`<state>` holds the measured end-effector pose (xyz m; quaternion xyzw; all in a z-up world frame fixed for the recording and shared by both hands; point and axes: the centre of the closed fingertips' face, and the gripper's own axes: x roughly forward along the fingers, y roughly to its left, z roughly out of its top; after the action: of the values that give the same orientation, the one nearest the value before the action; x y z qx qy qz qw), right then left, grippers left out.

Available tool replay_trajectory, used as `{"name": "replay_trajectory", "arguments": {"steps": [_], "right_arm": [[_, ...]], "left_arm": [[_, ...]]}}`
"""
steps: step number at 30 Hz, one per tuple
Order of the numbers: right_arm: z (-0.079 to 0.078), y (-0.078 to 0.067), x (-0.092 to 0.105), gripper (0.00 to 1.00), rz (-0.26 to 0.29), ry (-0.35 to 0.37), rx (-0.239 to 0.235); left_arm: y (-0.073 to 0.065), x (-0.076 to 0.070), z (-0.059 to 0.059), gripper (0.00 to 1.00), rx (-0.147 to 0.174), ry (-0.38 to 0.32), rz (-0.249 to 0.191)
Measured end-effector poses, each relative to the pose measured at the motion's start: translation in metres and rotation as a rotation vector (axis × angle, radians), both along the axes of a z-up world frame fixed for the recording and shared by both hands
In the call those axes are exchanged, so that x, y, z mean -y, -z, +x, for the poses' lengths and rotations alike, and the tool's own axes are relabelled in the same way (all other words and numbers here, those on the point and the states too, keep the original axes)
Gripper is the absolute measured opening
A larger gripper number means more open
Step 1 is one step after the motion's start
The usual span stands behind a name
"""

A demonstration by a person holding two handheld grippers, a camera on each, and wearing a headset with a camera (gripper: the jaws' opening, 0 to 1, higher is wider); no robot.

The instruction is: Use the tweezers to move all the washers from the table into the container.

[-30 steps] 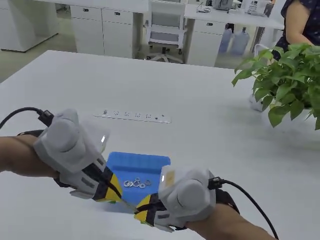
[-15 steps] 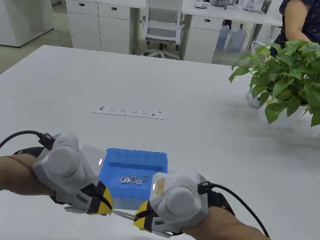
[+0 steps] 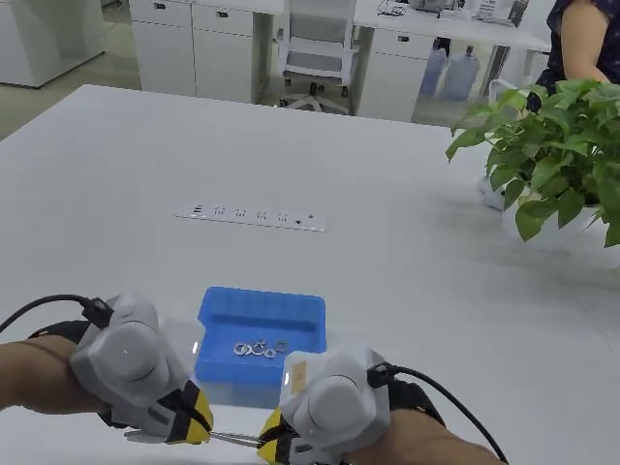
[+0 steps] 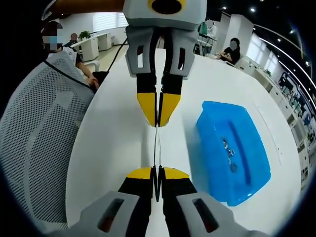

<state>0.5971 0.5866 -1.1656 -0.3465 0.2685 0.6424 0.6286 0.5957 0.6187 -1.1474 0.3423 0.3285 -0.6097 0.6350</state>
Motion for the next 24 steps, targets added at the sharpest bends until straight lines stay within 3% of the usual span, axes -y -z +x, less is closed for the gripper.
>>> {"name": "replay_trajectory", "arguments": {"steps": [5, 9, 24], "right_arm": [[-0.001, 0.005, 0.002, 0.07, -0.017, -0.010, 0.003], [-0.001, 0.007, 0.002, 0.08, -0.012, 0.004, -0.022], [0.002, 0.015, 0.004, 0.10, -0.031, 0.006, -0.009]], "left_arm": [[0.006, 0.001, -0.001, 0.05, -0.006, -0.004, 0.004], [0.010, 0.000, -0.002, 0.05, -0.018, -0.016, -0.002], [0.022, 0.001, 0.001, 0.05, -0.033, -0.039, -0.009]]}}
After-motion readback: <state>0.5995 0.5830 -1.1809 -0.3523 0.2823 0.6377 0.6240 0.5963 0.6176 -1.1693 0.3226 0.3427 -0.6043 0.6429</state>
